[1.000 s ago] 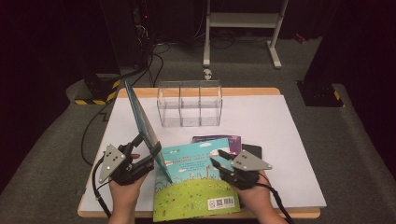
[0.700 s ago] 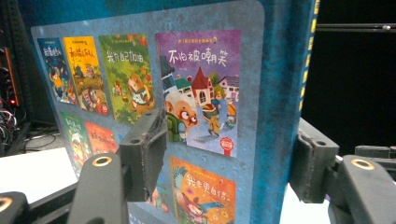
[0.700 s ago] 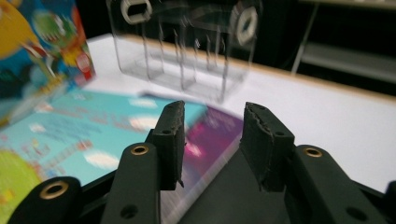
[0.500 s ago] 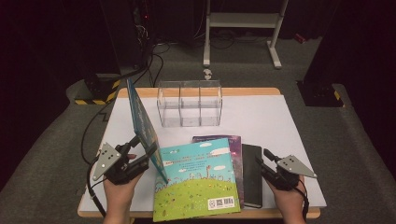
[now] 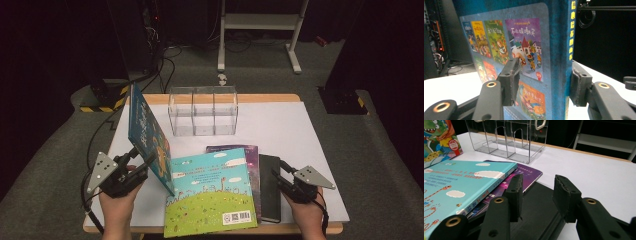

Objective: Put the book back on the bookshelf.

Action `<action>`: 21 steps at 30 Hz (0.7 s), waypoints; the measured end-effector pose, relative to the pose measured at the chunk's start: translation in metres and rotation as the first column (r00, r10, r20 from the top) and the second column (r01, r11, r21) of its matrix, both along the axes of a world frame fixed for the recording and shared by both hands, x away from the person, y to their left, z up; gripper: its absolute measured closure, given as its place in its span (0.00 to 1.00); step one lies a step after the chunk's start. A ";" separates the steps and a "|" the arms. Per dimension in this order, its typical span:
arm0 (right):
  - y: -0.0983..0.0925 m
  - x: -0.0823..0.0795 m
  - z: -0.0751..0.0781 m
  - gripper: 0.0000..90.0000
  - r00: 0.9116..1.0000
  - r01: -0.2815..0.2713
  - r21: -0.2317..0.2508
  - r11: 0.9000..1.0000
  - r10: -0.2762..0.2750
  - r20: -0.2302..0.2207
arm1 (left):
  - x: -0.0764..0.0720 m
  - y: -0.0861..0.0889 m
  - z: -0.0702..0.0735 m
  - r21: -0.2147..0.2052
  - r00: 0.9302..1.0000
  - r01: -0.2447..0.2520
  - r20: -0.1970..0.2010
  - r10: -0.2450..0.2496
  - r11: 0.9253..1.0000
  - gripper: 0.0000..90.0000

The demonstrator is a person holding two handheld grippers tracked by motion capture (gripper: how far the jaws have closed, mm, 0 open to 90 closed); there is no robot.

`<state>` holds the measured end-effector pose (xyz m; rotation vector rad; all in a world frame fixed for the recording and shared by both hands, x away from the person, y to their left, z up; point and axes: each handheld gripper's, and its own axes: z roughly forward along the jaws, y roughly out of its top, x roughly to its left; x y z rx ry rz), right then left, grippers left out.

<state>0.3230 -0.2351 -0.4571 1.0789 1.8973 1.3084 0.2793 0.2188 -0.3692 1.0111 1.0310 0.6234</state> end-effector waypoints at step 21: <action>0.000 0.000 -0.001 0.66 1.000 0.003 0.010 1.000 -0.003 -0.010 | -0.004 -0.001 0.003 0.076 0.990 -0.137 0.043 0.134 0.988 0.82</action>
